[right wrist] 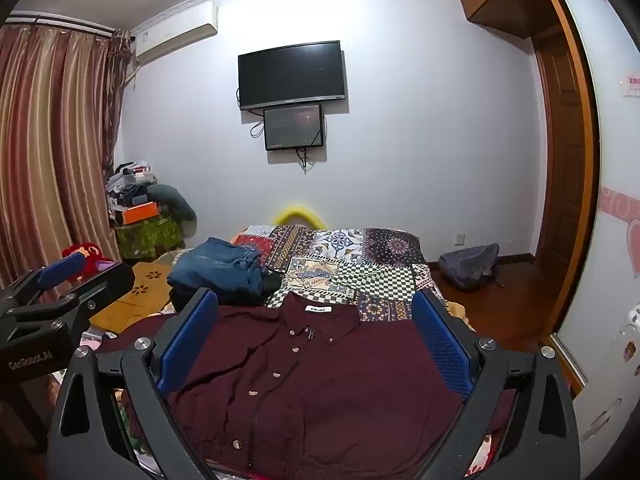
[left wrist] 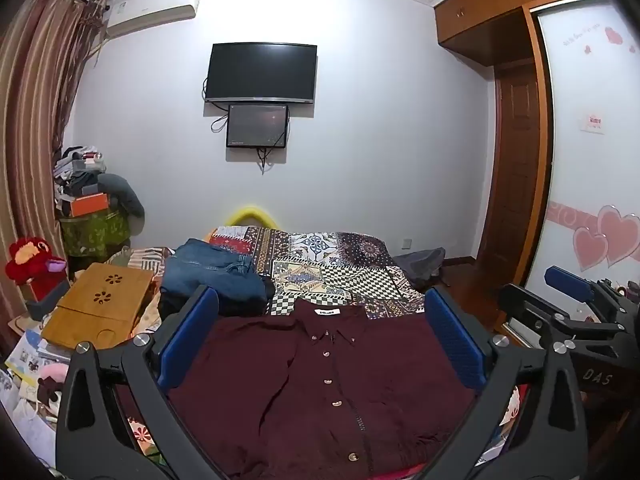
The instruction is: Fold large clothes
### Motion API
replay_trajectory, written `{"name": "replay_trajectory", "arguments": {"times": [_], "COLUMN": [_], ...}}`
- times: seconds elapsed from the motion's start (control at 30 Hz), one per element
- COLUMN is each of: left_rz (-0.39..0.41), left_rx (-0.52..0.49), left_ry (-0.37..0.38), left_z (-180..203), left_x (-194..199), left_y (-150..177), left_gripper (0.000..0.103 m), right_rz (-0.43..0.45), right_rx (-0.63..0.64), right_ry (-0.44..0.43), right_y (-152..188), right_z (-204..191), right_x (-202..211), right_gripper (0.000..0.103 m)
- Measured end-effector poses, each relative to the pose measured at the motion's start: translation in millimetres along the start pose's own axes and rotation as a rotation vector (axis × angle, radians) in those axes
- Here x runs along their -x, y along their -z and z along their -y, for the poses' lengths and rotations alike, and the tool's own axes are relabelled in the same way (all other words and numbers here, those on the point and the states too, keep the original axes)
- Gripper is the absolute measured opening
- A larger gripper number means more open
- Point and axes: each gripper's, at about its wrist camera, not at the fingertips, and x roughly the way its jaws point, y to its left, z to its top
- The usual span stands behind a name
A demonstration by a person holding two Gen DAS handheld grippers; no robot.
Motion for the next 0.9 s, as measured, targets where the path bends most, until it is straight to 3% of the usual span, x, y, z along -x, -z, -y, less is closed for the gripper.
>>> {"name": "replay_trajectory", "arguments": {"times": [0.13,0.4,0.9], "left_rz": [-0.047,-0.014,-0.025], "left_rx": [0.028,0.013,0.025], "left_ry": [0.005,0.002,0.0], "left_z": [-5.4,-5.2,-9.0], "left_x": [-11.8,-5.4,-10.0], "left_y": [1.9,4.8,4.5], "left_gripper": [0.103,0.103,0.103], "right_rz": [0.001,-0.009,-0.024], "right_rx": [0.008,0.003,0.001], "right_ry": [0.0,0.001,-0.003], "right_y": [-0.7,1.2,0.2], "right_z": [-1.0,-2.6,-0.4], "right_x": [2.5,-1.0,-8.3], "right_gripper": [0.097,0.097,0.097]}}
